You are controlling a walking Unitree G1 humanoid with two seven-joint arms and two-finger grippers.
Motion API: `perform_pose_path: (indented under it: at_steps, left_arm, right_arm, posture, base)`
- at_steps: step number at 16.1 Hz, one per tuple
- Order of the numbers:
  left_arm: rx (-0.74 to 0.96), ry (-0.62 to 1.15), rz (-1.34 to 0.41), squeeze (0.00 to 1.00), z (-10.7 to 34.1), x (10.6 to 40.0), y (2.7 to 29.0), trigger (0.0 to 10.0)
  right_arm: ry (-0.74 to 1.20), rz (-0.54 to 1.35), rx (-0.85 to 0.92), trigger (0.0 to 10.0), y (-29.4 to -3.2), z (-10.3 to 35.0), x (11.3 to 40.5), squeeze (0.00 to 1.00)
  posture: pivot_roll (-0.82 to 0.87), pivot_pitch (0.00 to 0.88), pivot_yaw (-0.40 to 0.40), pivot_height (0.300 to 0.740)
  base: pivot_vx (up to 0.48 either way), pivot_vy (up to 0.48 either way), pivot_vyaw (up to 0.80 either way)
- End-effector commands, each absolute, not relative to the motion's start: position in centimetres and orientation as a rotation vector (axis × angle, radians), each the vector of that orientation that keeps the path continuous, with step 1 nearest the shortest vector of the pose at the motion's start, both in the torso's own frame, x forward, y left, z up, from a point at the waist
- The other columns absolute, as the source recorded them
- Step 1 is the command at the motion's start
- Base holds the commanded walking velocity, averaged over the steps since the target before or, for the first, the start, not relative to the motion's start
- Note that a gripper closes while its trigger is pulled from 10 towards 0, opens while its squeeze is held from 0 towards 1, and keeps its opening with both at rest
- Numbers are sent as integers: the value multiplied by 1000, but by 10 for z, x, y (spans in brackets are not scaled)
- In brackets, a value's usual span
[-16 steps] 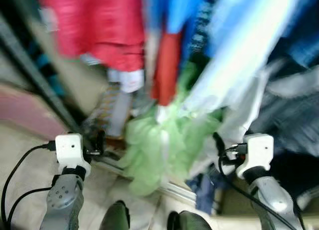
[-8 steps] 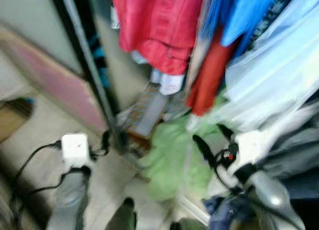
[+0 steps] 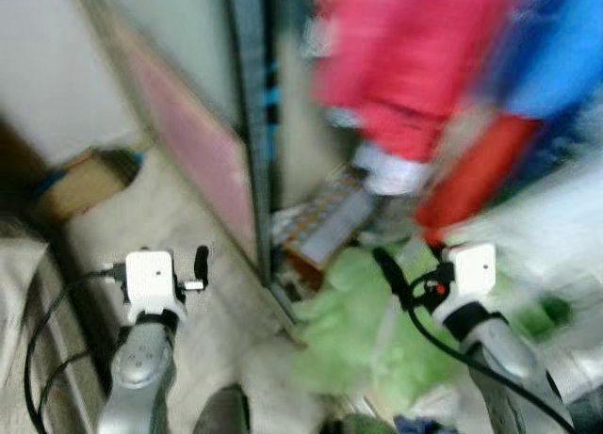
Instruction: Clean up the room
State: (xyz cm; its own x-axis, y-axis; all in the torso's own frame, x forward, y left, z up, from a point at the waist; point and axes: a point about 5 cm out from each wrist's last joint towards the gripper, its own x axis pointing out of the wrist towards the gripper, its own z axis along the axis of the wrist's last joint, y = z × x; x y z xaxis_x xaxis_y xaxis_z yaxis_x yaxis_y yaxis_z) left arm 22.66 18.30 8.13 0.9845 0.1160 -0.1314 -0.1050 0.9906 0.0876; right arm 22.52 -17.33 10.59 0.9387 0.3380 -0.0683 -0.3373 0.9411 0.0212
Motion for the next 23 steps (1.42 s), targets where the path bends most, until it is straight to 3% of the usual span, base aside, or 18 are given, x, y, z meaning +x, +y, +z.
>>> perform_pose_path:
  at_steps: [1,5,14,23]
  left_arm:
    - [90,168,137,0,76,218,187,10000]
    - [112,210,210,0,68,200,204,10000]
    - [82,194,162,0,74,210,201,10000]
    - [247,133,163,0,82,219,196,10000]
  right_arm:
    - [65,326,-7,10000,-176,107,223,0]
    - [78,288,-37,10000,-181,105,216,0]
    - [55,305,-47,10000,-175,105,224,0]
    - [65,309,-44,10000,-178,93,229,0]
  posture:
    - [-3,135,-81,740]
    - [-7,134,-79,740]
    - [19,111,-79,740]
    - [25,104,-75,740]
  base:
    - [0,0,788]
    - [0,0,788]
    - [0,0,788]
    - [0,0,788]
